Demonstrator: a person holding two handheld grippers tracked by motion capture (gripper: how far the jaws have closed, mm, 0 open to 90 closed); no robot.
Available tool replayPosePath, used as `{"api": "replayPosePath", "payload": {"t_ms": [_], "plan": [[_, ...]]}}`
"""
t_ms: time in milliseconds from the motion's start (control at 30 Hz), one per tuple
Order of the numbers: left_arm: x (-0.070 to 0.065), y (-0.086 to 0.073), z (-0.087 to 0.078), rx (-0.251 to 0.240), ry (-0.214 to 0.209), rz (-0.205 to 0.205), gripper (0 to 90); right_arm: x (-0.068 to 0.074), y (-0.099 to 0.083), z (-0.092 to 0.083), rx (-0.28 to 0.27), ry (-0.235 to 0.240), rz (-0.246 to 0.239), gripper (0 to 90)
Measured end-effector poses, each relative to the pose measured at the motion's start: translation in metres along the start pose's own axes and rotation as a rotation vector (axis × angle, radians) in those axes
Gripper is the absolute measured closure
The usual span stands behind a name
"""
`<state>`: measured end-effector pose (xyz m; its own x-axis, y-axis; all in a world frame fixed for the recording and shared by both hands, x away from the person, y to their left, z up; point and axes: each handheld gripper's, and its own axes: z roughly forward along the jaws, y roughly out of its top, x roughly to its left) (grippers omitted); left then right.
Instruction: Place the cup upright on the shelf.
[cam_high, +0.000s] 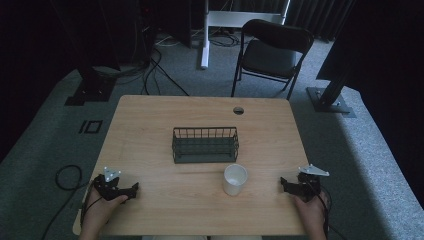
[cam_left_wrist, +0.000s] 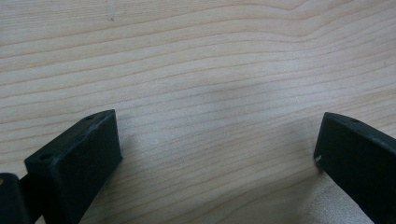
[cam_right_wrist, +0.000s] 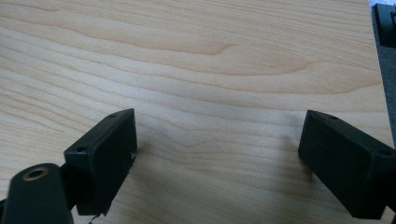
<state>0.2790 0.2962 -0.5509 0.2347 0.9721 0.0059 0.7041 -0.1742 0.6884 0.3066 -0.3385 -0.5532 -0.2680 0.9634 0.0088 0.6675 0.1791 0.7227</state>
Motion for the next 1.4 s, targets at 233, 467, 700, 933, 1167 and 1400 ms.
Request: {"api": "replayPosePath", "payload": {"t_ms": [233, 467, 700, 933, 1167, 1400], "plan": [[0.0, 0.0, 0.0, 0.001, 0.0, 0.0, 0.8, 0.0, 0.0, 0.0, 0.0, 0.0, 0.0, 11.1], [0.0, 0.0, 0.0, 0.0, 0.0, 0.0, 0.8, 0.0, 0.0, 0.0, 0.0, 0.0, 0.0, 11.2], [0.0, 0.0, 0.0, 0.002, 0.0, 0.002, 0.8, 0.0, 0.0, 0.0, 0.0, 0.0, 0.0, 11.2], [-0.001, 0.0, 0.0, 0.002, 0.007, -0.007, 0.9, 0.0, 0.0, 0.0, 0.0, 0.0, 0.0, 11.2], [-0.006, 0.0, -0.001, -0.003, -0.019, 0.022, 1.5, 0.0, 0.0, 0.0, 0.0, 0.0, 0.0, 11.2], [-0.015, 0.008, -0.01, -0.075, -0.058, 0.046, 1.5, 0.0, 0.0, 0.0, 0.0, 0.0, 0.0, 11.2]]}}
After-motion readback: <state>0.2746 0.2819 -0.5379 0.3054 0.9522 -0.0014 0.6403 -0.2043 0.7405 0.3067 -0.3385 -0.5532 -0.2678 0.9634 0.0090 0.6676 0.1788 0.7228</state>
